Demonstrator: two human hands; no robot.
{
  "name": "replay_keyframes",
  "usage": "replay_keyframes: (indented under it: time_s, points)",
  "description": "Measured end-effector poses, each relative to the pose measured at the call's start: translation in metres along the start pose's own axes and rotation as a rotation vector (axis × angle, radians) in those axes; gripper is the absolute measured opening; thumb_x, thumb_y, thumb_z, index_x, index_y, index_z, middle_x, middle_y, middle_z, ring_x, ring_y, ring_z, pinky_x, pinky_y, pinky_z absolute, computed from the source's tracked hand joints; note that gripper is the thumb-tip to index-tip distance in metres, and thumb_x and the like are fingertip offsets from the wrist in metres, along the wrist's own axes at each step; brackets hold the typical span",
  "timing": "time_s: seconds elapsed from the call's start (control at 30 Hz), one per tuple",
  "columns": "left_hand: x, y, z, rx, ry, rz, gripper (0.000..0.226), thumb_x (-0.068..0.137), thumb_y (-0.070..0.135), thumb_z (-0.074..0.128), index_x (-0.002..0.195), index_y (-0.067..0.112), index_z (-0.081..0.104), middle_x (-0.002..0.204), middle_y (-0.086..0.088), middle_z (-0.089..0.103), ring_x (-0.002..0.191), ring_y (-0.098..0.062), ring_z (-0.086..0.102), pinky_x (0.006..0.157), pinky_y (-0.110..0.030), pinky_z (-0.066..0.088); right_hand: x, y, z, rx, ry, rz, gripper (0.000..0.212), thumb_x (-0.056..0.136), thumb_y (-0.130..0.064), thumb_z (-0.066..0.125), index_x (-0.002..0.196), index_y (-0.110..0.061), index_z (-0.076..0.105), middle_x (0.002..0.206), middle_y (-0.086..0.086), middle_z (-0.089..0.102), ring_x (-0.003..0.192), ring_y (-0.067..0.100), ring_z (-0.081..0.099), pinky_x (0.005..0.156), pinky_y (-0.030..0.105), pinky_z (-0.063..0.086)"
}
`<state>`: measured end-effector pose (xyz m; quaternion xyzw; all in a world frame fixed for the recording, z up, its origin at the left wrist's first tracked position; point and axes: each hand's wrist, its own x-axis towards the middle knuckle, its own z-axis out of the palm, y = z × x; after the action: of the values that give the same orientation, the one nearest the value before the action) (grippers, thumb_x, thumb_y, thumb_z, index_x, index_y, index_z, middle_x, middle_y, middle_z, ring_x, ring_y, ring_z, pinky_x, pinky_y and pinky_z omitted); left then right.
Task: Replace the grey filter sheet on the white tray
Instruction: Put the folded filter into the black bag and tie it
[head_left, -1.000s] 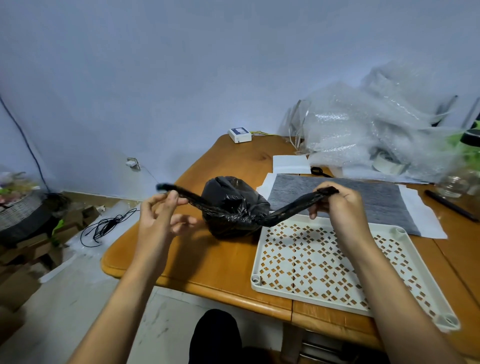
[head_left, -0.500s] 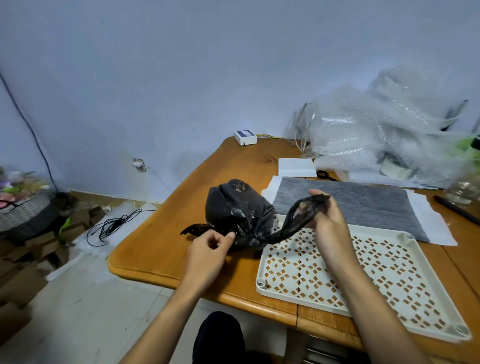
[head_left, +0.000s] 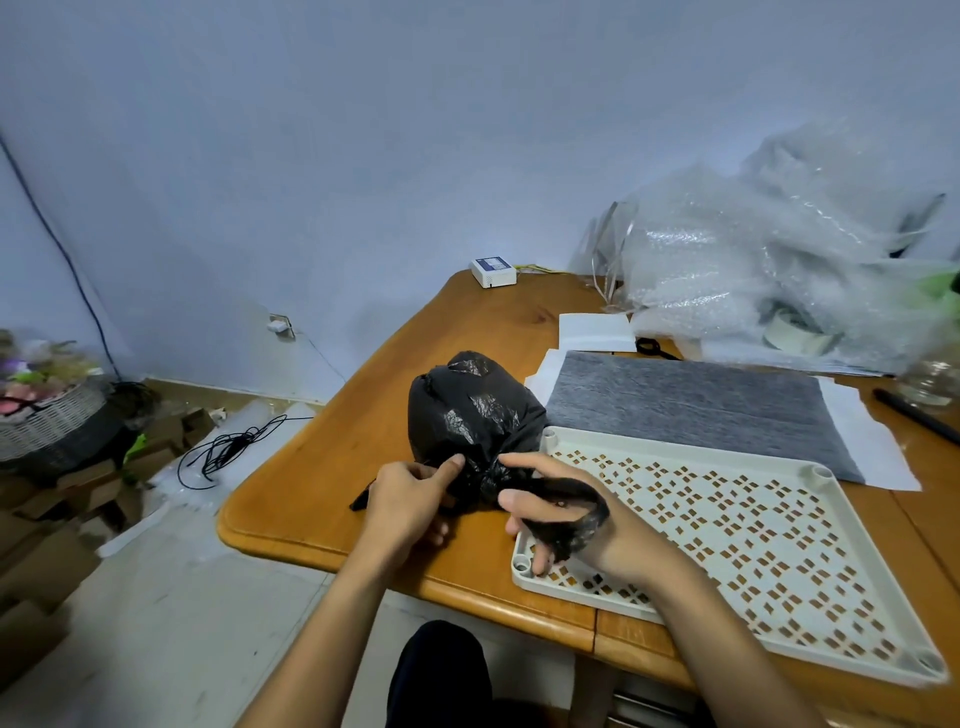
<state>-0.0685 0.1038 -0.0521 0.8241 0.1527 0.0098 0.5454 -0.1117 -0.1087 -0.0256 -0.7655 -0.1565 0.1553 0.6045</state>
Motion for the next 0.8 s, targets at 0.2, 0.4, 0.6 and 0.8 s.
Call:
replay_keyframes:
  time_s: [0.2, 0.4, 0.6, 0.8]
  points:
    - [0.015, 0.005, 0.000, 0.137, -0.012, 0.001, 0.039, 0.097, 0.031, 0.068, 0.069, 0.004, 0.066, 0.067, -0.017, 0.075, 0.037, -0.023, 0.057, 0.044, -0.031, 0.053, 0.034, 0.010, 0.010, -0.549, 0.141, -0.041, 0.049, 0.089, -0.063, 0.054, 0.135, -0.047, 0.050, 0.109, -0.006, 0.069, 0.096, 0.010, 0.066, 0.086, 0.038, 0.056]
    - [-0.001, 0.003, 0.000, 0.147, 0.166, 0.197, 0.027, 0.098, 0.029, 0.065, 0.075, 0.015, 0.066, 0.050, -0.003, 0.065, 0.035, -0.014, 0.059, 0.042, -0.027, 0.048, 0.048, 0.016, 0.009, -0.568, 0.226, -0.078, 0.023, 0.094, -0.037, 0.060, 0.116, -0.033, 0.066, 0.079, -0.010, 0.077, 0.078, -0.002, 0.070, 0.082, 0.033, 0.057]
    - [-0.030, 0.004, -0.002, 0.125, 0.384, 0.633, 0.017, 0.097, 0.030, 0.065, 0.080, 0.025, 0.066, 0.080, 0.008, 0.063, 0.077, -0.015, 0.061, 0.068, -0.031, 0.046, 0.046, 0.007, 0.017, -0.687, 0.325, -0.128, 0.026, 0.085, -0.047, 0.058, 0.108, -0.040, 0.066, 0.081, -0.009, 0.075, 0.078, 0.007, 0.070, 0.077, 0.033, 0.058]
    - [-0.041, 0.018, 0.003, 0.246, 0.239, 1.039, 0.006, 0.098, 0.014, 0.062, 0.093, 0.011, 0.065, 0.088, 0.006, 0.061, 0.078, -0.010, 0.057, 0.068, -0.020, 0.045, 0.044, -0.013, 0.022, -0.920, 0.288, -0.226, 0.015, 0.091, -0.017, 0.056, 0.104, -0.024, 0.059, 0.095, 0.005, 0.068, 0.088, 0.031, 0.064, 0.072, 0.041, 0.054]
